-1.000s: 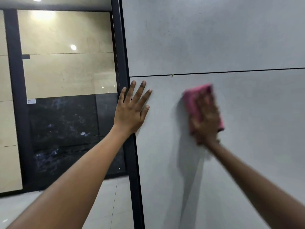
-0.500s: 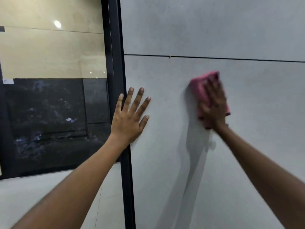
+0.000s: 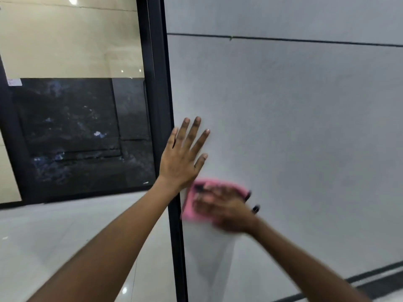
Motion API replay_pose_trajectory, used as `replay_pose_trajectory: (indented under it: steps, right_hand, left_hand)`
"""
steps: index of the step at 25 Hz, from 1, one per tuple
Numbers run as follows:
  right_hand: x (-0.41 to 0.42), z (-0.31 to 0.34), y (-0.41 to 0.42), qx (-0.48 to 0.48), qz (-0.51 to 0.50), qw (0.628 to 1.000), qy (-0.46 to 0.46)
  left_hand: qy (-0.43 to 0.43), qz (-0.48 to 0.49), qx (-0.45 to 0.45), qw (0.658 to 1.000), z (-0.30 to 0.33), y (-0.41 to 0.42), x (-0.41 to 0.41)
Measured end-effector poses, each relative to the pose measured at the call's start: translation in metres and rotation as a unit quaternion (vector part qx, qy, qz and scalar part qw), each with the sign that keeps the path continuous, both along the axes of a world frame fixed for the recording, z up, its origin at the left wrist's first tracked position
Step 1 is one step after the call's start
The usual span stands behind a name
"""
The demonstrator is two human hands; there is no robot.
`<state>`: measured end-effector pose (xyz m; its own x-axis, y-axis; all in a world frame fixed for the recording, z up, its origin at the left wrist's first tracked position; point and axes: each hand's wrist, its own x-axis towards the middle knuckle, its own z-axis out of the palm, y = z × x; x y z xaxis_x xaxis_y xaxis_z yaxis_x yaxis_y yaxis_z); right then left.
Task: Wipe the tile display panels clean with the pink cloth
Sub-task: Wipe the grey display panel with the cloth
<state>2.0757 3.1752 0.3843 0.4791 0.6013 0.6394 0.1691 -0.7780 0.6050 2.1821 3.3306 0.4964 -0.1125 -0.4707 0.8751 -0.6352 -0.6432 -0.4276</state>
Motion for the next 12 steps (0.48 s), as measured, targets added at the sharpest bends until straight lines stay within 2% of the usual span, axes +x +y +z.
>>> replay_pose_trajectory:
  steps: [2, 5, 7, 8, 9, 10, 12]
  right_hand:
    - [-0.014, 0.06, -0.054, 0.117, -0.024, 0.988, -0.096]
    - [-0.037, 0.142, -0.133, 0.306, -0.029, 0.92, -0.242]
    - [-0.031, 0.142, -0.133, 0.407, -0.016, 0.865, -0.294]
    - [-0.021, 0.119, -0.118, 0.414, -0.014, 0.858, -0.304]
    - [-0.009, 0.081, -0.095, 0.395, -0.018, 0.868, -0.299]
    - [0.003, 0.032, -0.064, 0.338, -0.021, 0.902, -0.269]
    - [0.016, -0.076, 0.004, 0.129, -0.014, 0.987, -0.098]
  left_hand:
    - [-0.025, 0.015, 0.025, 0.999, -0.012, 0.005, 0.01]
    - [-0.03, 0.009, 0.012, 0.999, -0.009, 0.005, 0.015]
    - [-0.033, 0.006, 0.007, 0.999, -0.012, 0.003, 0.014]
    - [-0.037, 0.007, 0.01, 0.999, -0.015, 0.002, 0.013]
    - [-0.04, 0.012, 0.012, 0.999, -0.015, 0.002, 0.013]
    - [-0.042, 0.017, 0.015, 0.999, -0.013, 0.003, 0.014]
    - [-0.039, 0.025, 0.019, 0.999, -0.008, 0.006, 0.013]
